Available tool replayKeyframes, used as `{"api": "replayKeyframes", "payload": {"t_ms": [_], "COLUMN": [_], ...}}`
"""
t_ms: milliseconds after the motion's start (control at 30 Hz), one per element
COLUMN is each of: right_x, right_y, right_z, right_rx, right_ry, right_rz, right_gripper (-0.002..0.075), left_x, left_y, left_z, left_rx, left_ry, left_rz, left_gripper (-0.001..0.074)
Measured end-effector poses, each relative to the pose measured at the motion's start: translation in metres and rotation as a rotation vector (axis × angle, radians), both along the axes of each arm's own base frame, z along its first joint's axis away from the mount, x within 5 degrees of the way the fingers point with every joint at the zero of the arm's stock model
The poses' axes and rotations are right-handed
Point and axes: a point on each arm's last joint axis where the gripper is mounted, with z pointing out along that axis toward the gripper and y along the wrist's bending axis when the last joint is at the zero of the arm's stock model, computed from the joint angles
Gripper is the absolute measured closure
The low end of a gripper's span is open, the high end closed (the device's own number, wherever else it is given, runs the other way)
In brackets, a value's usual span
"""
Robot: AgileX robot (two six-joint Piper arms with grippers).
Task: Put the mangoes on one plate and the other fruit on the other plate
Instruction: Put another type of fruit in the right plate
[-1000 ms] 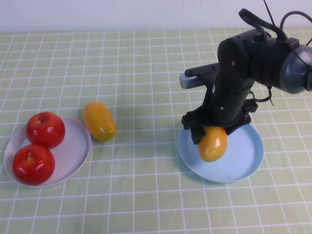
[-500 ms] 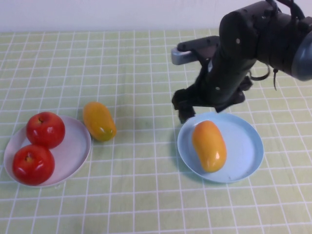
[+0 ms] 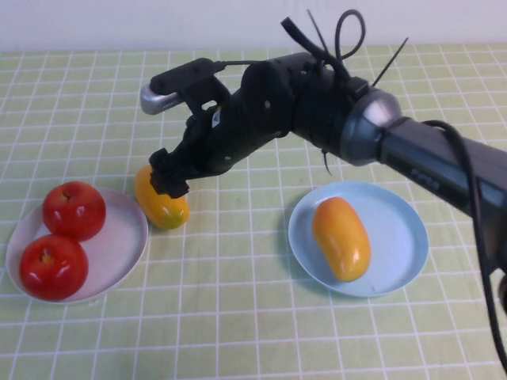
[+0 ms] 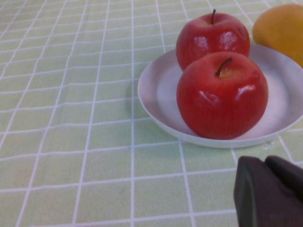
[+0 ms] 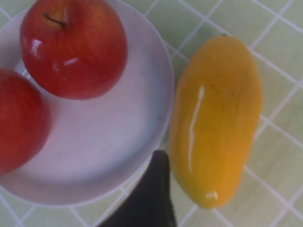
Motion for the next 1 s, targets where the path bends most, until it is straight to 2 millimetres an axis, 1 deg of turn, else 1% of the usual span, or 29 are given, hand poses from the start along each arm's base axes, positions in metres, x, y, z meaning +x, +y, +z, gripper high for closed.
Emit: {"api": "replayKeyframes", "payload": {"t_ms": [133,333,467,733,900,1000], "right_x": [0.009,0.023,0.028,0.032,0.033,0.035], "right_y": [0.019,0.037,0.042,0.045,0.046,0.047], "right_z": [-0.014,-0.037,-0.047,-0.073,-0.073,-0.072], "right_rx": [0.017,0.022,0.029,0.005,0.015,0.03], "right_ry": [-0.024,-0.048,-0.056,-0.026,-0.041,-0.062], "right_rz": [0.052,0.078,0.075,0.075,0.07,0.063], "right_gripper": [0.0035,0.0043,0.0045,0.0046,0.0051,0.0078], "left_x": [0.0,0.0,0.0,0.0,0.0,0.0], "left_y": [0.0,0.0,0.0,0.0,0.0,0.0], "left_z": [0.0,0.0,0.0,0.0,0.0,0.0], "left_rx": [0.0,0.0,0.0,0.0,0.0,0.0], "left_ry": [0.0,0.0,0.0,0.0,0.0,0.0], "left_rz": [0.0,0.0,0.0,0.0,0.0,0.0], "left_gripper": [0.0734,0.0734,0.0734,0.0734,0.0734,0.0734]}}
